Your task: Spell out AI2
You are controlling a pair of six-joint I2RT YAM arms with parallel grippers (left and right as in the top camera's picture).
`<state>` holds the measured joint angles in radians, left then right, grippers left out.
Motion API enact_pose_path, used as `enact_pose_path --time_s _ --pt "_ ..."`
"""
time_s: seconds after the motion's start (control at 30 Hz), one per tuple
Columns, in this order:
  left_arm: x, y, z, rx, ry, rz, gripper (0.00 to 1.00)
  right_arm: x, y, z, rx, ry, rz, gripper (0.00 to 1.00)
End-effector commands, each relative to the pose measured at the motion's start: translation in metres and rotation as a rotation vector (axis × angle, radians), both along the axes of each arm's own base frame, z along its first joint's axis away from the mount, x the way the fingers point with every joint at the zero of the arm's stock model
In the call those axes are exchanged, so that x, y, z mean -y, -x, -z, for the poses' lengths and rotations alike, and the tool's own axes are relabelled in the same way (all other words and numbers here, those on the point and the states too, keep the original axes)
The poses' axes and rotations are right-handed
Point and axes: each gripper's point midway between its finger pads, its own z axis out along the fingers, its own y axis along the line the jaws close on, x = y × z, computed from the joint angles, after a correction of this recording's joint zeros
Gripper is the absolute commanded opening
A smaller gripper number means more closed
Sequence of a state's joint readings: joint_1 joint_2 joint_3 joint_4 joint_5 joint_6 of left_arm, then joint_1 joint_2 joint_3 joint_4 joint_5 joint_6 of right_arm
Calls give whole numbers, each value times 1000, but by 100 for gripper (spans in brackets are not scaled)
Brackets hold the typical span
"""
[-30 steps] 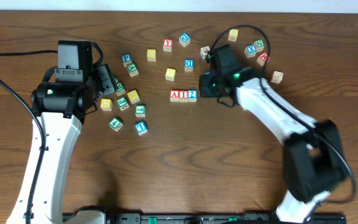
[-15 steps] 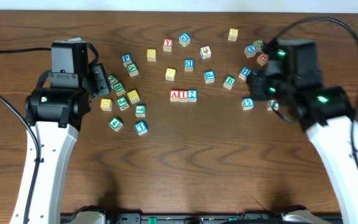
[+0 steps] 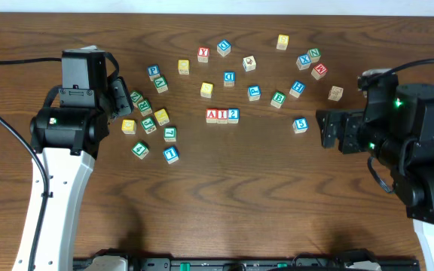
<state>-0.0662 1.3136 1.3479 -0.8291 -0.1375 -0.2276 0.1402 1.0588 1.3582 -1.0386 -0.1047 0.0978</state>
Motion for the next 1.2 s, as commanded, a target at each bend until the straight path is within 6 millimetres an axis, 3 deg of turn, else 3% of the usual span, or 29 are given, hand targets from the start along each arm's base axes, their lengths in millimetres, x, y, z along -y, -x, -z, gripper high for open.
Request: enact_pose_path --time_s 0.0,0.27,0.8,0.97,1.17 --pt "-4 -2 -15 35 -22 -2 63 3 3 -2 5 12 -4 99" --pt "-4 -2 -15 35 -21 -3 63 4 10 7 -42 19 -4 99" --pt "-4 -2 -15 35 -21 -3 64 7 5 4 -19 29 11 99" --pt "-4 -2 -15 34 -21 -3 64 16 -9 -1 57 60 60 99" --pt "-4 -2 -15 35 -21 -3 64 24 -30 -5 299 44 102 99"
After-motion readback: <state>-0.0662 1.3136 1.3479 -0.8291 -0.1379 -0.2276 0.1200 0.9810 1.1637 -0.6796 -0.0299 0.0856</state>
